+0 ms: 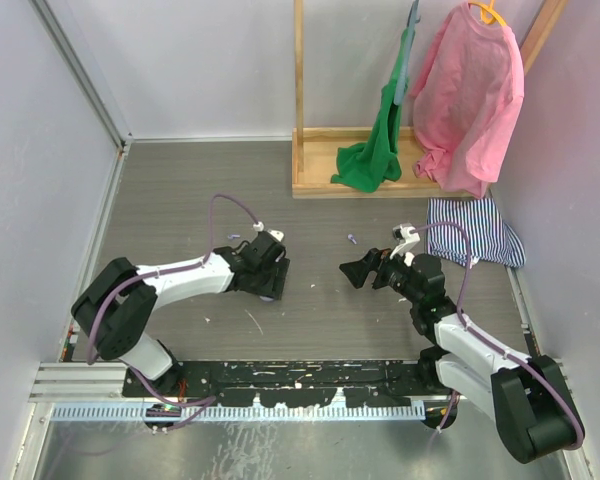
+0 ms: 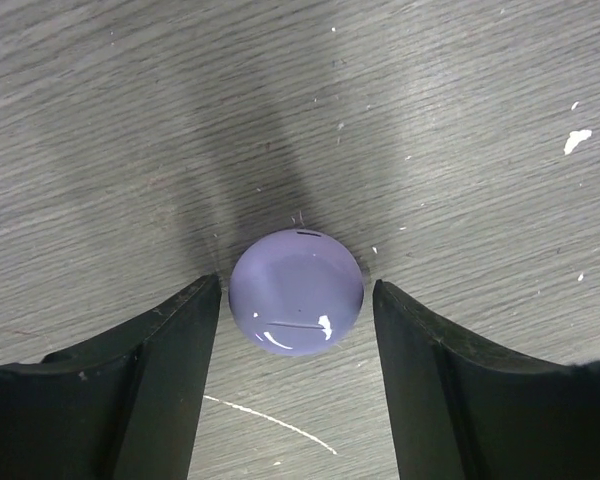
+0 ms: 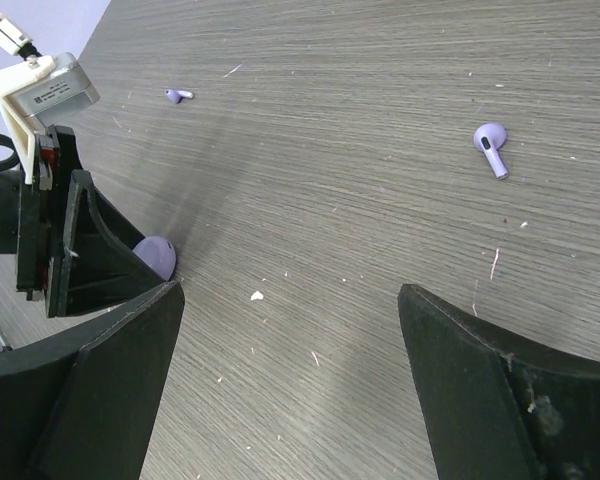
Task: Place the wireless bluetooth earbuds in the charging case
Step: Move the charging case to the center of the board, then pick up the charging case at the center of the board.
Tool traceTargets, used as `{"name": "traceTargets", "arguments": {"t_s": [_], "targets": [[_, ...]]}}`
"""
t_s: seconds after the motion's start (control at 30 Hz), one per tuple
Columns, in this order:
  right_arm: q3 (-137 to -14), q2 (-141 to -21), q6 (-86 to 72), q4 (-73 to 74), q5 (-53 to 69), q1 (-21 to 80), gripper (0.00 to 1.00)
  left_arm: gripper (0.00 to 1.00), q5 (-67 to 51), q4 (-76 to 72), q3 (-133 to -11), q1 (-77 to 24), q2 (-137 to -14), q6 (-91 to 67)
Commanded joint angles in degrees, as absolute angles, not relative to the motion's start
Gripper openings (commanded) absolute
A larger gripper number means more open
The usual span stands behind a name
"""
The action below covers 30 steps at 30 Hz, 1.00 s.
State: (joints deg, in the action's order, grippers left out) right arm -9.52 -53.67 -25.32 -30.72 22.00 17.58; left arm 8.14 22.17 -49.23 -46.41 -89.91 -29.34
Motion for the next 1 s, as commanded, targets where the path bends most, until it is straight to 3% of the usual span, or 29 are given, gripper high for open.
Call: {"name": "traceTargets", "arguments": {"t_s": [0.0, 0.33, 0.67, 0.97], "targets": [[-9.8, -53.5, -23.9, -34.0, 22.1, 17.9, 0.94, 0.66, 6.9, 23.1, -48.7, -46.6, -86.9, -30.8], [-9.7, -53.2, -23.7, -33.9, 22.2, 18.0, 0.94, 0.67, 1.5, 20.8, -48.5, -48.1, -86.0, -32.8], [-9.6, -53.1, -23.4, -33.6, 21.8, 18.0, 0.94, 0.68, -4.5, 14.8, -55.0, -53.7, -93.4, -35.3], [-9.4, -52.4, -23.1, -33.0, 21.3, 17.9, 0.94, 0.71, -2.0, 17.3, -58.3, -55.4, -92.5, -31.1]]}}
